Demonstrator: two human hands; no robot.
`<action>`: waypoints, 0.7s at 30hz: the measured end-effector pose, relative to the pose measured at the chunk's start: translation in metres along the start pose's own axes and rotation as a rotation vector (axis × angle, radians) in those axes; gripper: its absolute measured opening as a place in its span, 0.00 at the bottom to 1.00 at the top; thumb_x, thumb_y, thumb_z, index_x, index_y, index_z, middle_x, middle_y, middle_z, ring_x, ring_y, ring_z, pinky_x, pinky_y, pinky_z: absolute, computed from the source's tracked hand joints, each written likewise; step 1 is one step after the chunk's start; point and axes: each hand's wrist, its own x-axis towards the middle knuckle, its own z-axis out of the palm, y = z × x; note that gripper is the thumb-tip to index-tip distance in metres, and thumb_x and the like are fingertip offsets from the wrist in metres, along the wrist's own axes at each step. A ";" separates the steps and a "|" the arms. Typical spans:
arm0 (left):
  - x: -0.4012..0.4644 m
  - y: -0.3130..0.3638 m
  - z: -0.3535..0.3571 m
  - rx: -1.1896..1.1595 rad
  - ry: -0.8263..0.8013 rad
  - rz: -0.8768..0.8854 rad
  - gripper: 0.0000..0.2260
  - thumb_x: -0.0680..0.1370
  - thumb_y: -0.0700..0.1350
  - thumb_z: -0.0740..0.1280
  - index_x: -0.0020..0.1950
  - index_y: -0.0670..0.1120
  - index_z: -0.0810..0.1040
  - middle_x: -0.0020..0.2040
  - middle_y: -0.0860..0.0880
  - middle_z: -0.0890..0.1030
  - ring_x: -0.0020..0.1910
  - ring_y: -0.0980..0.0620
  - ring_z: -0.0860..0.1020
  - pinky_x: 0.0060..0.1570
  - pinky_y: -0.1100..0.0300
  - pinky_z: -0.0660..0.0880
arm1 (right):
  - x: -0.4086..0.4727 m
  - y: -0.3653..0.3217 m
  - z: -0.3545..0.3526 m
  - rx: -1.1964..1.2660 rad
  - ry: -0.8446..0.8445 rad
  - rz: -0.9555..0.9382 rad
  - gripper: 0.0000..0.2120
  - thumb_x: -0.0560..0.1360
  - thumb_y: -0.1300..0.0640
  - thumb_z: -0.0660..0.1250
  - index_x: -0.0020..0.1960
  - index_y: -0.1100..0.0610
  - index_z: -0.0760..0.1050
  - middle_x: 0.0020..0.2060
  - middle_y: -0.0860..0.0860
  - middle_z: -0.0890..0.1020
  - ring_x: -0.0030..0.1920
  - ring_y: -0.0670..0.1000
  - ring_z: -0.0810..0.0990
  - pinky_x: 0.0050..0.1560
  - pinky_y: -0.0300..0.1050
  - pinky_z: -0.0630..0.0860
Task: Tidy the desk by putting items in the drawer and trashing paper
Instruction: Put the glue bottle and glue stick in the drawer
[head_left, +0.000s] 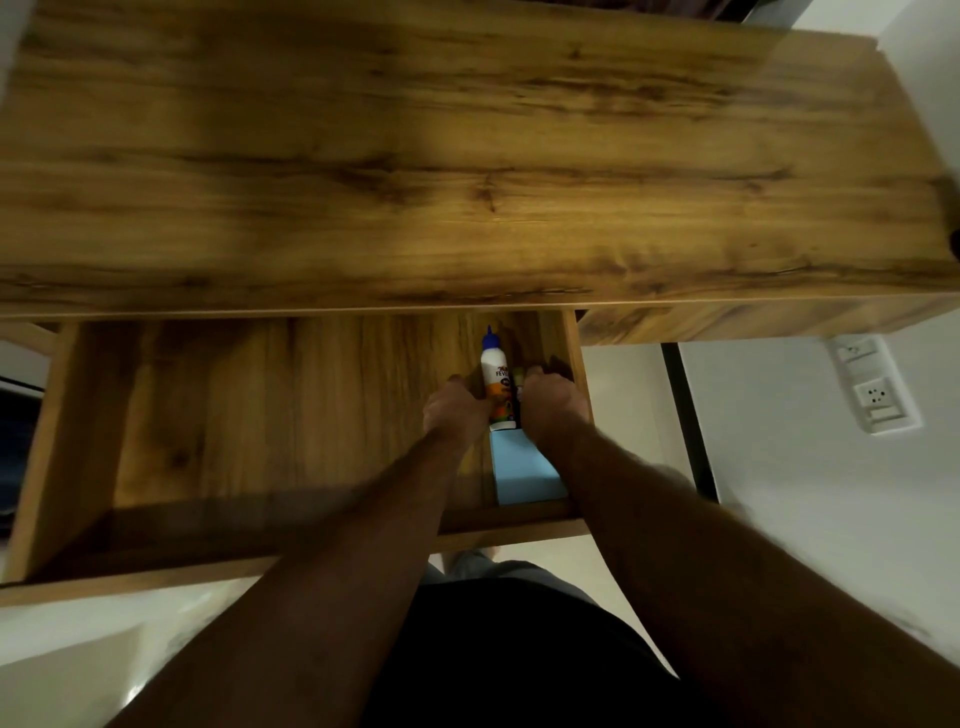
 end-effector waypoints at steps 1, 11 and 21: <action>-0.001 0.000 -0.001 0.008 -0.004 0.003 0.24 0.70 0.58 0.73 0.58 0.44 0.76 0.48 0.45 0.83 0.45 0.47 0.82 0.46 0.50 0.81 | 0.000 0.000 0.000 -0.004 0.003 -0.001 0.11 0.81 0.58 0.59 0.61 0.60 0.70 0.54 0.57 0.81 0.56 0.58 0.81 0.50 0.50 0.77; -0.008 0.000 -0.012 0.052 -0.025 0.016 0.29 0.70 0.60 0.73 0.64 0.45 0.72 0.55 0.44 0.80 0.49 0.47 0.80 0.47 0.50 0.81 | -0.003 0.000 -0.001 -0.011 0.006 -0.020 0.11 0.80 0.60 0.58 0.61 0.59 0.71 0.53 0.57 0.81 0.54 0.57 0.82 0.49 0.49 0.78; -0.023 0.001 -0.032 0.084 -0.043 0.080 0.23 0.73 0.60 0.70 0.60 0.45 0.74 0.48 0.48 0.80 0.45 0.50 0.80 0.43 0.55 0.78 | -0.013 -0.001 -0.006 0.099 0.041 -0.004 0.09 0.80 0.58 0.61 0.59 0.58 0.73 0.50 0.56 0.82 0.51 0.56 0.82 0.49 0.50 0.79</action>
